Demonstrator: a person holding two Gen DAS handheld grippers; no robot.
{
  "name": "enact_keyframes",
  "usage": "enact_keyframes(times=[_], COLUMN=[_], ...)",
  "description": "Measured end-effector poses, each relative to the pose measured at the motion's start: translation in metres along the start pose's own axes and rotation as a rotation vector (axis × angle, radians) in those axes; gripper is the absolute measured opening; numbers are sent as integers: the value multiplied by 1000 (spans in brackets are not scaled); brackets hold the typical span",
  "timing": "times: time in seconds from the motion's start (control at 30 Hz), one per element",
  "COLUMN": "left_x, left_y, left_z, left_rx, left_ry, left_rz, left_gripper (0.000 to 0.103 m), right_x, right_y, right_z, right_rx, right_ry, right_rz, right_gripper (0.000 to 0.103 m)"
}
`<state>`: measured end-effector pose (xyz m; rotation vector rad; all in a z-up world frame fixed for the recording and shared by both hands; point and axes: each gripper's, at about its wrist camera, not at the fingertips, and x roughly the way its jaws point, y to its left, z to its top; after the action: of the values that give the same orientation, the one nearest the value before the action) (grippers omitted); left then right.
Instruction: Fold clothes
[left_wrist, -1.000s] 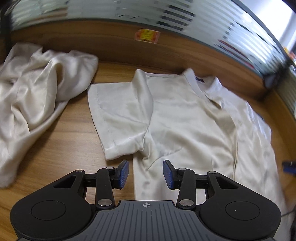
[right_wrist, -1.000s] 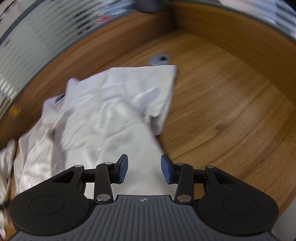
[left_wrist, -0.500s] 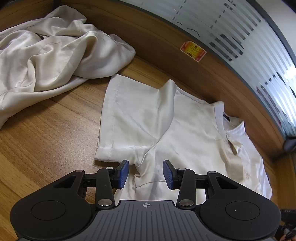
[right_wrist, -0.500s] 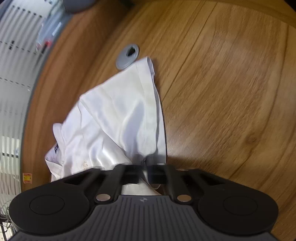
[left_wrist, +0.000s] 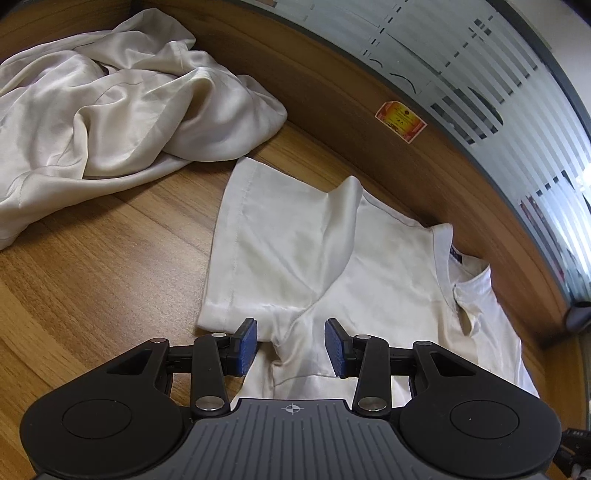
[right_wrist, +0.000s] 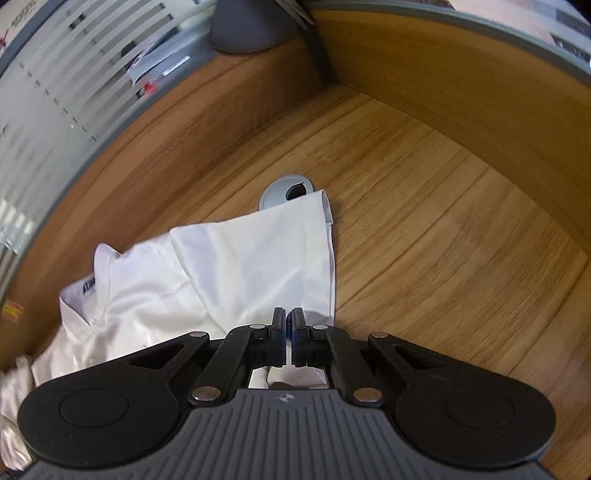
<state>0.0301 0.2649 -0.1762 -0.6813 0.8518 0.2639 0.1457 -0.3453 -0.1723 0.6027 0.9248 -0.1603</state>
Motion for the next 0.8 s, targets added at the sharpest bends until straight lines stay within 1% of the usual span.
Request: enact_keyframes(times=[0.03, 0.07, 0.1, 0.13, 0.2, 0.27, 0.43, 0.53, 0.6, 0.67, 0.8], left_x=[-1, -1, -2, -2, -2, -2, 2, 7, 12, 16, 27], left_y=[1, 2, 4, 6, 9, 13, 24, 25, 24, 22, 21], left_z=[0, 1, 1, 1, 1, 1, 2, 4, 5, 6, 10], left_rx=[-7, -15, -28, -41, -71, -105, -249, -300, -317, -320, -295], left_ry=[1, 3, 6, 9, 17, 24, 51, 63, 72, 69, 73], left_rz=[0, 1, -2, -4, -11, -18, -63, -83, -81, -69, -35], left_gripper=[43, 43, 43, 43, 43, 43, 43, 43, 43, 43, 42], right_x=[-3, -8, -13, -16, -21, -21, -13, -6, -2, 1, 7], right_y=[-1, -5, -8, -11, -15, -17, -21, -24, -25, -26, -28], right_z=[-3, -6, -10, -13, -18, -19, -20, -23, -26, -27, -27], right_rx=[7, 18, 31, 46, 74, 92, 143, 156, 163, 178, 205], right_ry=[-5, -13, -18, -19, -18, -2, 37, 67, 81, 85, 96], right_rz=[-7, -13, -14, -10, 0, 13, 4, -4, -7, -2, 6], right_gripper=[9, 9, 12, 18, 22, 22, 32, 32, 32, 32, 32])
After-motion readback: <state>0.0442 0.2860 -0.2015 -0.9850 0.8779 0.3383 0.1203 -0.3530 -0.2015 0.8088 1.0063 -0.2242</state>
